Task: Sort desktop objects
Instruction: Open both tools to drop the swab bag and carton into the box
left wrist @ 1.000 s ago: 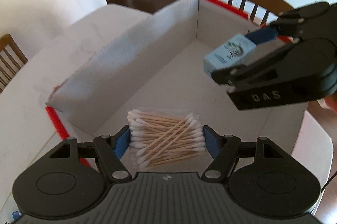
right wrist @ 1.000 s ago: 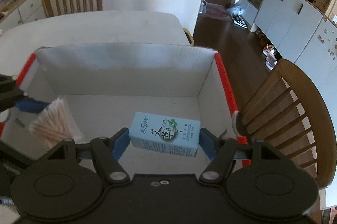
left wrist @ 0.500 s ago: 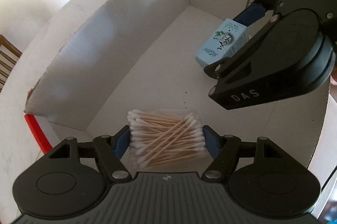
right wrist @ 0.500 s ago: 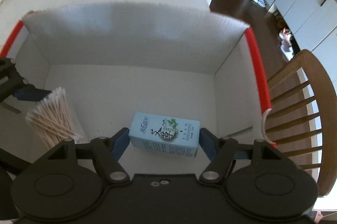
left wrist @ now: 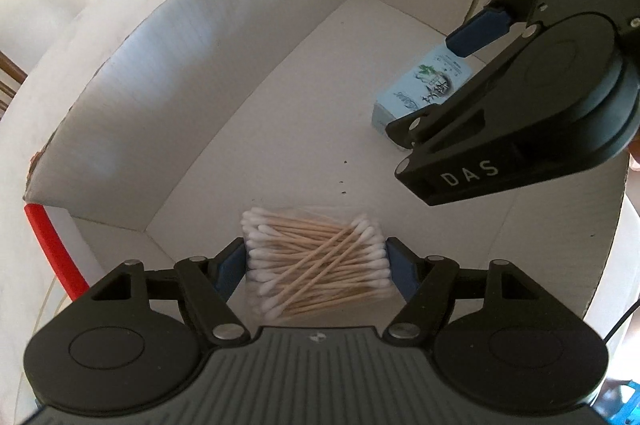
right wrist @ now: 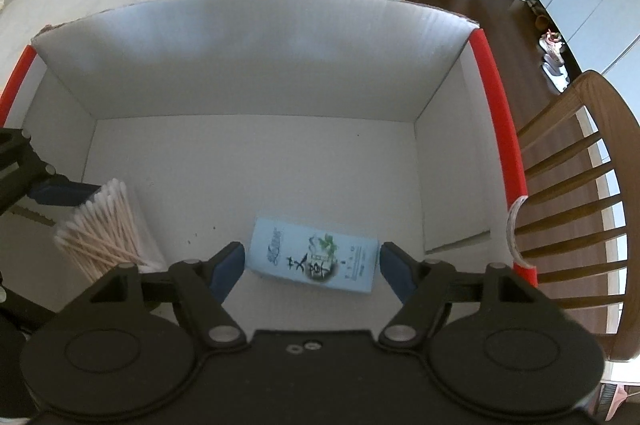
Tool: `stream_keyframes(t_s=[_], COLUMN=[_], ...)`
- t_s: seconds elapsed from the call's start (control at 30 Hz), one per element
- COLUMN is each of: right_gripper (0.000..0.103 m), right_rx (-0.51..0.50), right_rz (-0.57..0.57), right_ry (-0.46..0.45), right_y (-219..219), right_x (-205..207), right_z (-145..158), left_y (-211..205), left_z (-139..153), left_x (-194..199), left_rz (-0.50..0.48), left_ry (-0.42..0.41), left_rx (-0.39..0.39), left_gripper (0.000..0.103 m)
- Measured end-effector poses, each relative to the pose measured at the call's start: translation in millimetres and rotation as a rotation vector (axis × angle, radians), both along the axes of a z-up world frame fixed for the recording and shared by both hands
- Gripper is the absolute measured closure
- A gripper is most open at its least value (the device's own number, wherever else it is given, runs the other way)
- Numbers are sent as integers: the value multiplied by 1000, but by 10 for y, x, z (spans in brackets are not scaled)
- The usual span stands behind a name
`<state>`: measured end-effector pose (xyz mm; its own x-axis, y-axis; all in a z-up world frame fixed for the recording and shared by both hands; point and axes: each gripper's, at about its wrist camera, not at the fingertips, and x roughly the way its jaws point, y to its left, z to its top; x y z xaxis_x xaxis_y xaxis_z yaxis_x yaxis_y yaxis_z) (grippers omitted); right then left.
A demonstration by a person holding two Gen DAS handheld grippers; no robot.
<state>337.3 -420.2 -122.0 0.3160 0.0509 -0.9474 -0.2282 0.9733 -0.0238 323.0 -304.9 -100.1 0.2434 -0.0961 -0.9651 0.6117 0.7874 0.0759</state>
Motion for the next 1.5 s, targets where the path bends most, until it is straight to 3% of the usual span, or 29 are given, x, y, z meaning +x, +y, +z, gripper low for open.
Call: stream_keyframes(t_s=[0.2,0.4,0.53,0.6,0.73,0.8,0.83,1.0,1.17,1.5], right_gripper=[20,12,11,11,11,11,11,11,11,7], right_rx=[-2,0,42,43,69,75,74,81,96,147], right_rz=[15,13,11,14,9,12,16,14,17,3], right_ry=[-12,-60,-88,-103,-122,-132,-137,-170,-201,-293], right_y=[6,-17,-38,-34,-82,-104,-116,14,41,177], right_x=[-40,-96,-161,-199,-248,-281,-279,-413,-488,-748], right_z=[49,157,318,379,479,522,532,726,884,1243], left_y=[17,123,245,371,438,294,172,310,240,425], left_z=[46,170,296,384,456,685,589,753,630,687], left_x=[-88,-268,-376,-225,-441,-291,-218,-398,-385,-529], left_rz=[-9,-1,46,73,90,98,101,111,117,128], left_ry=[-16,-61,-86,-90,-124,-142,-146,-167,-178,-208], left_rx=[-9,-69,-143,-176,-220,-222,-228,-250,-265,-318], left_gripper=[25,21,21,21,21,21,21,21,21,21])
